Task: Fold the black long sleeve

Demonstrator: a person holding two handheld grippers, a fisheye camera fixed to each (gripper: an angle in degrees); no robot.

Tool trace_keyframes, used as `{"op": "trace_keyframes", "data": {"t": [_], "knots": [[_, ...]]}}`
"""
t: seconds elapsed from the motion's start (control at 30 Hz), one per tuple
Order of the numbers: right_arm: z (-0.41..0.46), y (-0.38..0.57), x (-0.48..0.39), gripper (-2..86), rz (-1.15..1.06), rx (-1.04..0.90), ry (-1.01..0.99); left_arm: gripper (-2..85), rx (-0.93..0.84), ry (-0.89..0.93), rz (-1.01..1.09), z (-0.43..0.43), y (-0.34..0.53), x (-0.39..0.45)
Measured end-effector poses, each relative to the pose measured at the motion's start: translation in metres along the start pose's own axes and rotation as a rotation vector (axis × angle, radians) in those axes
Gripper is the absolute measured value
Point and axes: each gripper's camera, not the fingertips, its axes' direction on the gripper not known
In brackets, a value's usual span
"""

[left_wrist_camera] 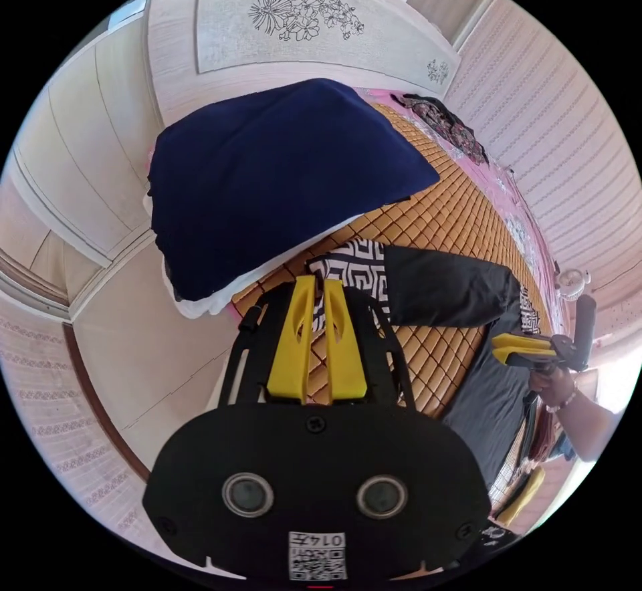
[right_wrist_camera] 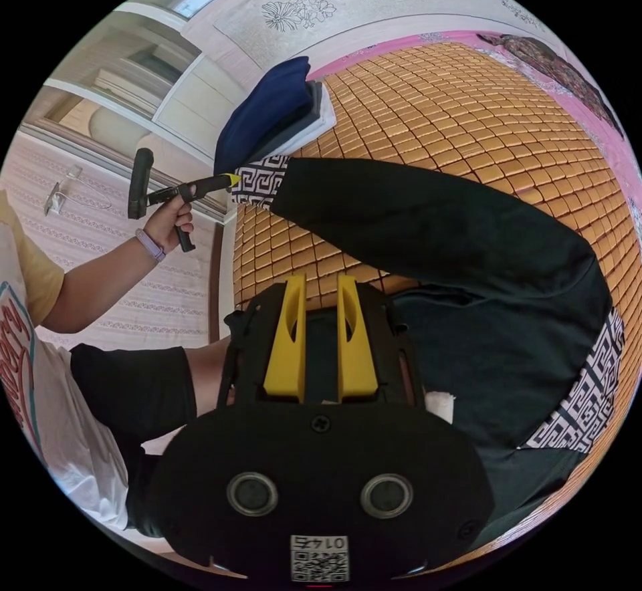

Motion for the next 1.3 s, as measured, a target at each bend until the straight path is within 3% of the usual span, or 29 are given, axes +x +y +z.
{"op": "trace_keyframes", "data": {"t": [0.13,0.4,0.5,0.57,0.63,0.73,0.83,1.07,1.3], "knots": [[-0.007,0.001,0.008,7.6,0.029,0.033,-0.013,-0.2,0.069,0.071,0.045,-0.016,0.003,0.010],[-0.031,0.040,0.026,7.6,0.182,0.123,-0.016,-0.1,0.155,0.549,0.379,-0.063,0.010,0.116],[-0.051,0.081,0.028,7.6,0.285,0.170,-0.023,0.9,0.092,0.867,0.619,-0.080,0.027,0.195],[-0.061,0.117,0.026,7.5,0.376,0.179,-0.044,3.1,-0.079,1.169,0.854,-0.085,0.060,0.259],[-0.062,0.177,0.020,7.5,0.513,0.127,-0.047,4.3,-0.195,1.221,0.905,-0.073,0.090,0.288],[-0.043,0.269,0.010,7.5,0.738,-0.048,-0.050,5.0,-0.428,1.212,0.882,-0.032,0.126,0.309],[-0.025,0.348,-0.015,7.1,0.895,-0.213,-0.059,5.1,-0.505,1.055,0.913,-0.009,0.140,0.312],[-0.070,0.392,-0.045,6.7,0.983,-0.014,0.185,5.1,-0.378,0.588,0.928,0.033,0.093,0.321],[-0.086,0.403,-0.065,7.0,1.006,0.100,0.414,5.2,-0.298,0.386,0.940,0.075,0.059,0.378]]}}
